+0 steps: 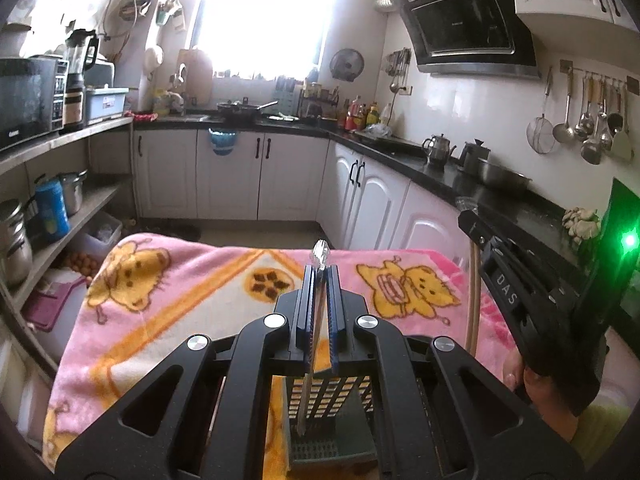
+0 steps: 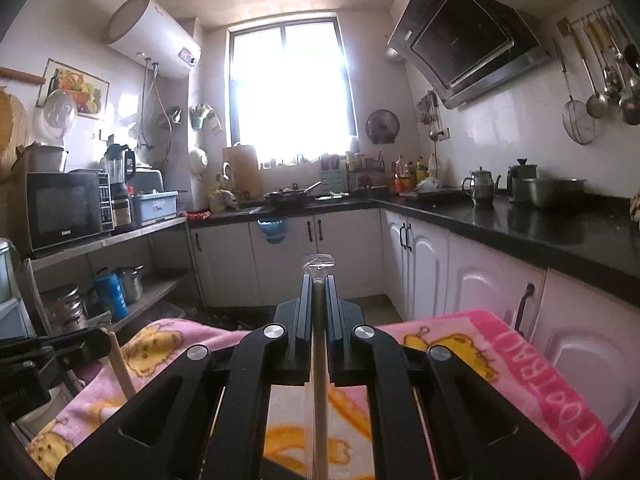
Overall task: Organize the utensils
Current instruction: 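Lower the chopstick into the black caddy and open the left tool while the right tool does likewise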
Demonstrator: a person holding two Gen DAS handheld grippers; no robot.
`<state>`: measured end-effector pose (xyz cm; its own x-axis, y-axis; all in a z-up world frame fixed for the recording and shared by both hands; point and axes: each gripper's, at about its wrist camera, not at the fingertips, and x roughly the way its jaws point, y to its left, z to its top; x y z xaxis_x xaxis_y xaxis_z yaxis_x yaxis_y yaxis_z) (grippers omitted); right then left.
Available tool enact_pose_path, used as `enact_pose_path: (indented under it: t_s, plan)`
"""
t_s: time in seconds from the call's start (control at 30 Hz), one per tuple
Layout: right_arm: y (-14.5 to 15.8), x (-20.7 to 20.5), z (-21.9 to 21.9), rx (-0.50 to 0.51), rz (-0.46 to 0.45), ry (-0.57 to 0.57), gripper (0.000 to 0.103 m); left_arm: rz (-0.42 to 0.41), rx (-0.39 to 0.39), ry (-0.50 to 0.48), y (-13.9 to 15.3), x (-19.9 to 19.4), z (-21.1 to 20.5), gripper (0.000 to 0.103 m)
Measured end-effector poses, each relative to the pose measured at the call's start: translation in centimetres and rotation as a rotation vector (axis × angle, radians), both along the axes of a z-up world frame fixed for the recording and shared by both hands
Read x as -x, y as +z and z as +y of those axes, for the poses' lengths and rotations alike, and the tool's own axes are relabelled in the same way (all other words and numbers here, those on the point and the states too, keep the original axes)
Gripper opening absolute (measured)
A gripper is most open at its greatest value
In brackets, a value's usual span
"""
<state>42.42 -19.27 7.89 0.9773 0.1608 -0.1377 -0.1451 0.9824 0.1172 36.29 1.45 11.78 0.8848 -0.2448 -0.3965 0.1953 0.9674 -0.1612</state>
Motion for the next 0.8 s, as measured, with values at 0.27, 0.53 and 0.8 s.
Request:
enact_pose_path:
  t_s: [0.27,0.53,0.8]
  plan:
    - [-1.5,1.9,-0.8,-0.02,0.072,0.071,0.006,0.034,0.012,0.004,-1.3,0.4,0.5,0.001]
    - [-1.5,4.2,-2.2,-0.077,0.173,0.141,0.006,0.045,0.008,0.008,-1.5,1.4,1.1,0.001]
    - [-1.9,5.3,-2.6,-0.068,0.253,0.151,0.007,0.069,0.002,0.03,-2.0,2.3,2.0,0.016]
